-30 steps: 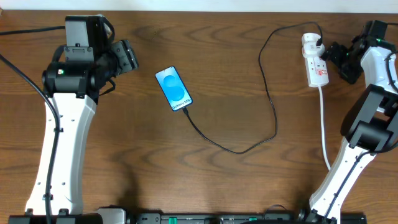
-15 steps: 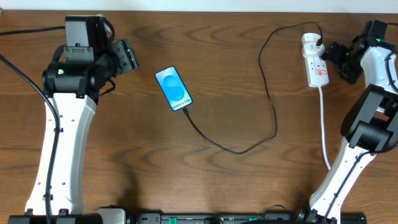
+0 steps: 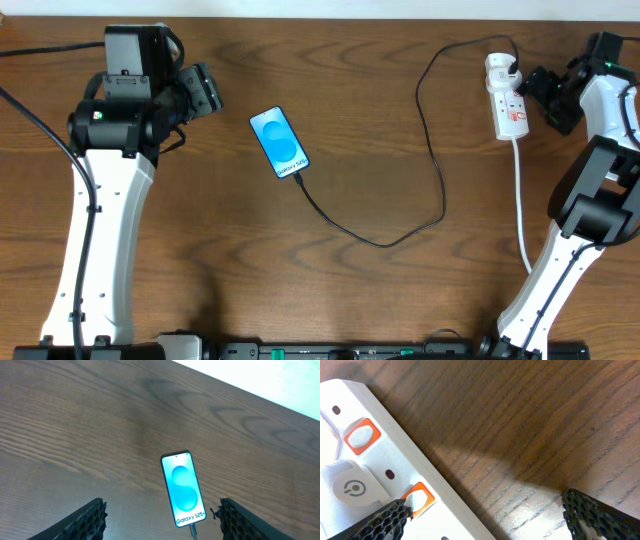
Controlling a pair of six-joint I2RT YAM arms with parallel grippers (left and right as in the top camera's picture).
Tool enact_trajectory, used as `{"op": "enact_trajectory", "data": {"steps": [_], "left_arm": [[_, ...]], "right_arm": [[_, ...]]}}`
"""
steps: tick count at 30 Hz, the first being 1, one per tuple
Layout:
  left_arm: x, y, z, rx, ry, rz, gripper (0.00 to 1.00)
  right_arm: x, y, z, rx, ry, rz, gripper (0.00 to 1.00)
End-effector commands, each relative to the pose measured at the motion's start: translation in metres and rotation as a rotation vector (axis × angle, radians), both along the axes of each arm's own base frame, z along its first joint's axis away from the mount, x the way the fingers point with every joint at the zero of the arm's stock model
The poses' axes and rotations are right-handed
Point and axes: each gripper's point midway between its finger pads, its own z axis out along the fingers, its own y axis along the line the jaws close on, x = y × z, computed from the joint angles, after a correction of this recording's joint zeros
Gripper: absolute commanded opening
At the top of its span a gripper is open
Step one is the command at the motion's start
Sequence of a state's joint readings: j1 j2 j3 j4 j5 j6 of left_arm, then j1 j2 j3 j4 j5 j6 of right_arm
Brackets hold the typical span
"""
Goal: Plug charger to phone and switch on socket
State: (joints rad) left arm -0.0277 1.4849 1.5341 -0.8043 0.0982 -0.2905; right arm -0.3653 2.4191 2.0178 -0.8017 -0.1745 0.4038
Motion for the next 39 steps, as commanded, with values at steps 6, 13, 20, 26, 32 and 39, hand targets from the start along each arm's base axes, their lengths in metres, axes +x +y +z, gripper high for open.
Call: {"op": "enact_trajectory", "data": {"steps": [6, 13, 20, 26, 32, 39], "left_arm": [[0.0020, 0.0042, -0.0025, 0.016, 0.006, 0.007, 0.73], [0.0018, 0.0043, -0.0026, 0.016, 0.007, 0.007, 0.73], [0.0016, 0.0043, -0.0029, 0.016, 0.008, 0.007, 0.73], [0.0015, 0.0043, -0.0029, 0.017, 0.008, 0.007, 0.73], [0.0015, 0.0043, -0.0031, 0.016, 0.009, 0.007, 0.73], [0.0017, 0.0043, -0.0032, 0.016, 0.009, 0.007, 0.73]], "right_arm": [[0.0026, 0.0041, -0.0042, 0.016, -0.003, -0.008, 0.98], [-0.0011, 0.0024, -0.0060, 0.000, 0.017, -0.014, 0.97], [-0.0027, 0.0034, -0.0069, -0.003, 0.027, -0.014, 0.96], [-0.0060, 0.0000, -0.0083, -0.023, 0.044, -0.023, 0.95], [-0.0065, -0.0002, -0.0085, -0.023, 0.046, -0.023, 0.96], [-0.0053, -0.0016, -0.0080, -0.029, 0.041, -0.026, 0.96]]}}
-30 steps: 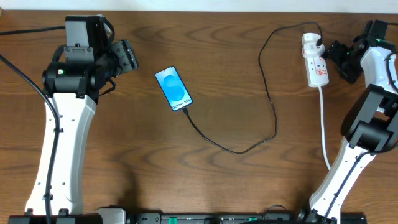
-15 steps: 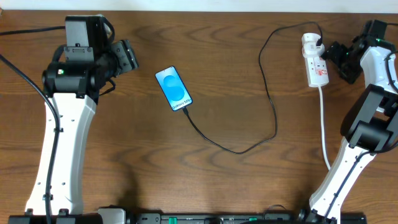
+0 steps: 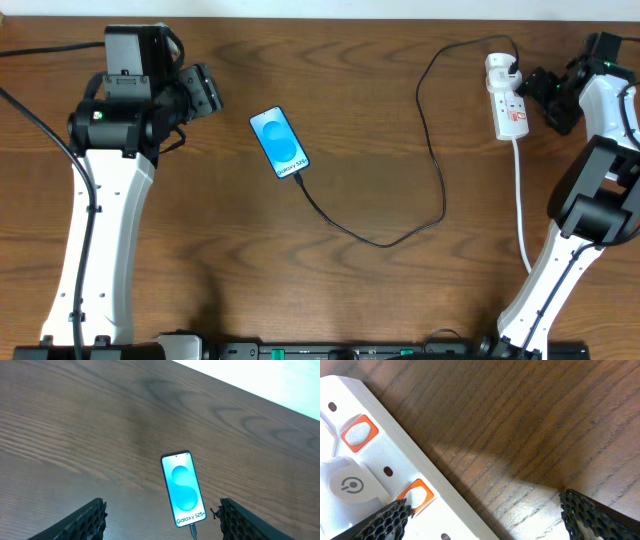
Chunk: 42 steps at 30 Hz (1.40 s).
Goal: Plug charger to phone and switch on socket
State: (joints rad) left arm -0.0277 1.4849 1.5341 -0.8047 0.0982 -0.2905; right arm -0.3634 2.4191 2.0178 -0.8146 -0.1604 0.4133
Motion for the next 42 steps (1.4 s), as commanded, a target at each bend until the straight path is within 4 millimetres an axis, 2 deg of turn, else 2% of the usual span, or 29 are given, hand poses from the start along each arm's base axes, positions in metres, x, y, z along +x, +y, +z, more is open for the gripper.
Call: {"op": "enact_trajectory", "data": {"steps": [1, 10, 34, 42], "left_arm": [[0.002, 0.004, -0.003, 0.016, 0.008, 0.007, 0.73], [0.002, 0.004, -0.003, 0.017, 0.009, 0.007, 0.73], [0.002, 0.004, -0.003, 0.017, 0.009, 0.007, 0.73], [0.002, 0.004, -0.004, 0.016, 0.010, 0.007, 0.73]], "right_arm": [[-0.001, -0.001, -0.006, -0.022, 0.019, -0.012, 0.96], [0.003, -0.006, -0.003, -0.005, -0.011, -0.027, 0.98], [-0.003, -0.006, -0.006, -0.033, 0.024, -0.032, 0.98], [0.008, 0.003, -0.002, 0.030, -0.026, -0.041, 0.98]]}}
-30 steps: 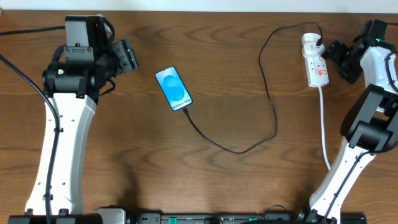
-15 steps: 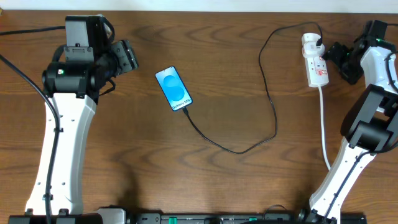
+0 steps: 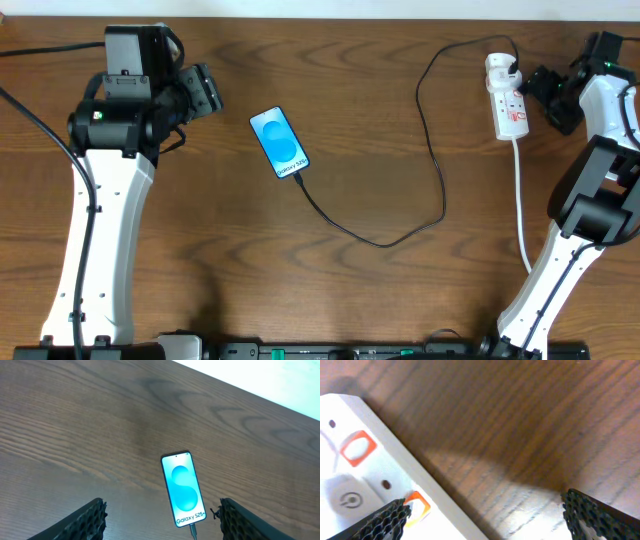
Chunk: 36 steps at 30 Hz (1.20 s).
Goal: Plug charger to phone and switch on socket
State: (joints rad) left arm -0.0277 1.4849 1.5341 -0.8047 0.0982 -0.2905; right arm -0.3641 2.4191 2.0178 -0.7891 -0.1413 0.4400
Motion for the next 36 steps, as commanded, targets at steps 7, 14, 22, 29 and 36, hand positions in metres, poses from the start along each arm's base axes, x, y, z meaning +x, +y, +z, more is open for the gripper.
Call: {"op": "enact_trajectory", "data": {"steps": [7, 14, 22, 29, 36], "left_arm": [[0.002, 0.004, -0.004, 0.016, 0.011, 0.007, 0.73], [0.002, 0.004, -0.004, 0.016, 0.011, 0.007, 0.73], [0.002, 0.004, -0.004, 0.016, 0.011, 0.007, 0.73], [0.002, 0.004, -0.004, 0.016, 0.010, 0.007, 0.73], [0.002, 0.004, -0.004, 0.016, 0.011, 0.007, 0.73]], "right_arm": [[0.001, 0.009, -0.005, 0.049, 0.001, -0.014, 0.98], [-0.004, 0.008, -0.007, 0.036, 0.023, -0.011, 0.97], [-0.005, 0.007, -0.008, 0.027, 0.031, -0.013, 0.96], [-0.007, 0.008, -0.009, 0.016, 0.044, -0.012, 0.97], [-0.005, 0.013, -0.009, 0.016, 0.042, -0.003, 0.97]]}}
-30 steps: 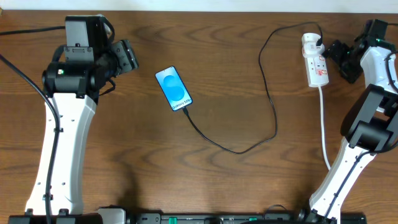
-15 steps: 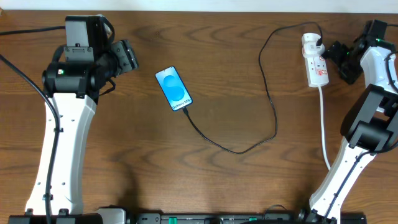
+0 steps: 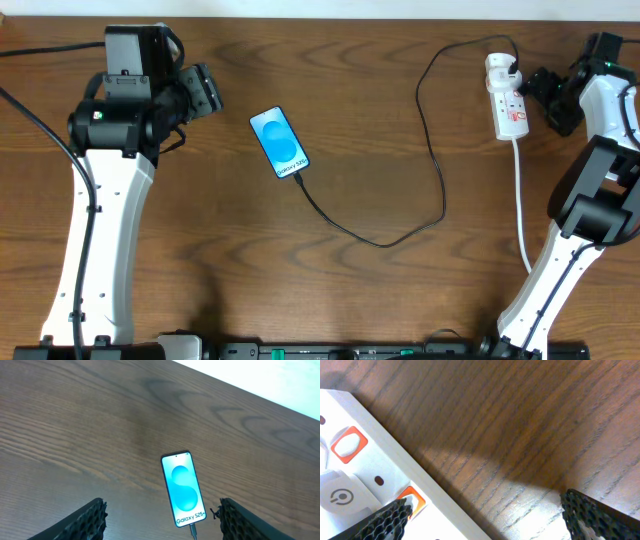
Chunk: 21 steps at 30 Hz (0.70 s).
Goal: Plug charger to phone and switch on socket
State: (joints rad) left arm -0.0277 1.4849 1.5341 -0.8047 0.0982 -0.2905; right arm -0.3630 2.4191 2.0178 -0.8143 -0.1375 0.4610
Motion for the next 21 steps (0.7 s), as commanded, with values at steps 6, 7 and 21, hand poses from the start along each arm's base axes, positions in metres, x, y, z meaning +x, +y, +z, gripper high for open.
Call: {"op": "enact_trajectory", "data": {"steps": [6, 7, 21], "left_arm": [[0.0018, 0.0043, -0.0037, 0.016, 0.010, 0.007, 0.73], [0.0018, 0.0043, -0.0037, 0.016, 0.010, 0.007, 0.73], [0.0017, 0.0043, -0.0037, 0.016, 0.011, 0.007, 0.73]], "right_arm": [[0.0057, 0.0177, -0.0045, 0.023, -0.004, 0.033, 0.97], [0.0064, 0.0193, -0.0042, 0.032, -0.008, 0.036, 0.97], [0.0059, 0.0195, -0.0044, 0.032, -0.006, 0.036, 0.97]]}}
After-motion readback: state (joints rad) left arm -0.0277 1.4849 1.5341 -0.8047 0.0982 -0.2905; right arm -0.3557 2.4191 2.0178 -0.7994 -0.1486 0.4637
